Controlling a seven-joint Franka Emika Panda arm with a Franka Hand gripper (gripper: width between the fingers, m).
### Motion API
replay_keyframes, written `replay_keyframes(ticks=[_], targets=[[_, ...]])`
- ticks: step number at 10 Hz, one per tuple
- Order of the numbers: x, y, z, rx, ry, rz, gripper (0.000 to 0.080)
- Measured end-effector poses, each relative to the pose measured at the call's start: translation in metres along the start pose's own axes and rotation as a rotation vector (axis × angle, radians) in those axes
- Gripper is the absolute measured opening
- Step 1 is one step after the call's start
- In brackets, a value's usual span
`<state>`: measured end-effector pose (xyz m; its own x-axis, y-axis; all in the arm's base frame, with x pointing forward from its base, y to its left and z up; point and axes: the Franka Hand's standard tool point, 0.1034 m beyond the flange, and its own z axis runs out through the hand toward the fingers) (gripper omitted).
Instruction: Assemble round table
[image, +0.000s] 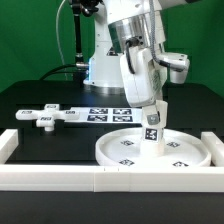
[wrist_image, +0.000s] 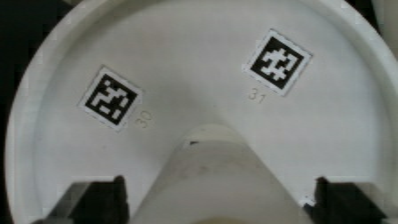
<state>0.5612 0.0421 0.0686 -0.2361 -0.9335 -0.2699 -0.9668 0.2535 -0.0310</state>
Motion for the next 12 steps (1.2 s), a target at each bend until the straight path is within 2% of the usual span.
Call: replay_keyframes(ticks=[1, 5, 8, 12], targets=[[-0.0023, 0.0007, 0.0, -0.011, 0.002, -0.03, 0.0635], [-0.0034, 0.0014, 0.0007, -0.012, 0.0, -0.305, 0.0648], [-0.0042, -0.0004, 0.0006, -0.054, 0.039, -0.747, 0.0648], [-0.0077, -0.005, 0.0001, -0.078, 0.038, -1.107, 0.0648]])
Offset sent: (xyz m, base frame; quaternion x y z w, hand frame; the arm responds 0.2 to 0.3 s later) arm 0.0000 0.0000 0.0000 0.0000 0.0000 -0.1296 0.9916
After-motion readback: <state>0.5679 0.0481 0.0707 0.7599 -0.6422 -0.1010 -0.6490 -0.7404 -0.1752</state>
